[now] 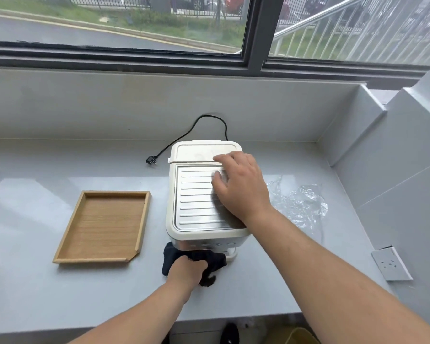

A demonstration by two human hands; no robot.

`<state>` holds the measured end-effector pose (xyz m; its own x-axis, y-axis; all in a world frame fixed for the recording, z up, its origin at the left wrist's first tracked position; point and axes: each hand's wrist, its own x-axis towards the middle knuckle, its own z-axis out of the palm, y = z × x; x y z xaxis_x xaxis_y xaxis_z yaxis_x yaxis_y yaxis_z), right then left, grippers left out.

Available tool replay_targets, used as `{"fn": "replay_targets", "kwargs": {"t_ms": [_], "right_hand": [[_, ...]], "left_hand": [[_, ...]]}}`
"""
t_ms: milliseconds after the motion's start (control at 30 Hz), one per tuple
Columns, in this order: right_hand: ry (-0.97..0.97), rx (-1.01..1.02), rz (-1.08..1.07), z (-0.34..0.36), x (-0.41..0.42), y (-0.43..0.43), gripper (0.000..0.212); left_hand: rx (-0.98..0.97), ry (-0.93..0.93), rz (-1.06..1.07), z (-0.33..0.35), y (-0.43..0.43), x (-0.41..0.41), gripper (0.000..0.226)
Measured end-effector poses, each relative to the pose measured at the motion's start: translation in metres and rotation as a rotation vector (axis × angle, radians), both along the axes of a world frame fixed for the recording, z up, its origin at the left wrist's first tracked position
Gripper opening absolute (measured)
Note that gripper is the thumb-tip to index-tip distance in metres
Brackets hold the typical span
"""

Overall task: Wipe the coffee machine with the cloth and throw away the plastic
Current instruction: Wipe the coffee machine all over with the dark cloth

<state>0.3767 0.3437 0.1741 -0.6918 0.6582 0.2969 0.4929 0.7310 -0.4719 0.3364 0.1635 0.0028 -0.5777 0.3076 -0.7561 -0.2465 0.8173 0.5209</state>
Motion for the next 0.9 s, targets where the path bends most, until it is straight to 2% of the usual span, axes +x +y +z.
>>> {"fn": "replay_targets", "kwargs": {"t_ms": [133,233,400,633,733,800,833,900], "right_hand": [[0.165,-0.128,-0.125,-0.017,0.04,0.012,0.031],[0.197,-0.223,-0.221,-0.04,0.071,0.014,0.03],[-0.008,-0.465,-0.307,-0.102,0.122,-0.014,0.031],[-0.326,-0.664,-0.12,-0.159,0.14,-0.061,0.052],[-0.36,-0.708,-0.099,-0.173,0.142,-0.072,0.069],[-0.354,-0.705,-0.094,-0.182,0.142,-0.078,0.076],[-0.35,-0.698,-0.103,-0.185,0.142,-0.08,0.076],[-0.32,-0.668,-0.15,-0.189,0.138,-0.079,0.062]], "left_hand": [[0.083,-0.057,-0.054,0.0,0.015,0.01,0.02],[0.091,-0.077,-0.081,-0.001,0.022,0.018,0.024],[0.074,-0.048,-0.093,-0.001,0.033,0.032,0.023],[0.115,-0.052,-0.121,0.005,0.051,0.051,0.019],[0.133,-0.093,-0.097,0.007,0.055,0.055,0.011],[0.154,-0.126,-0.096,0.007,0.058,0.059,0.015],[0.157,-0.133,-0.108,0.009,0.059,0.062,0.016],[0.155,-0.12,-0.163,0.013,0.062,0.065,0.016]]}}
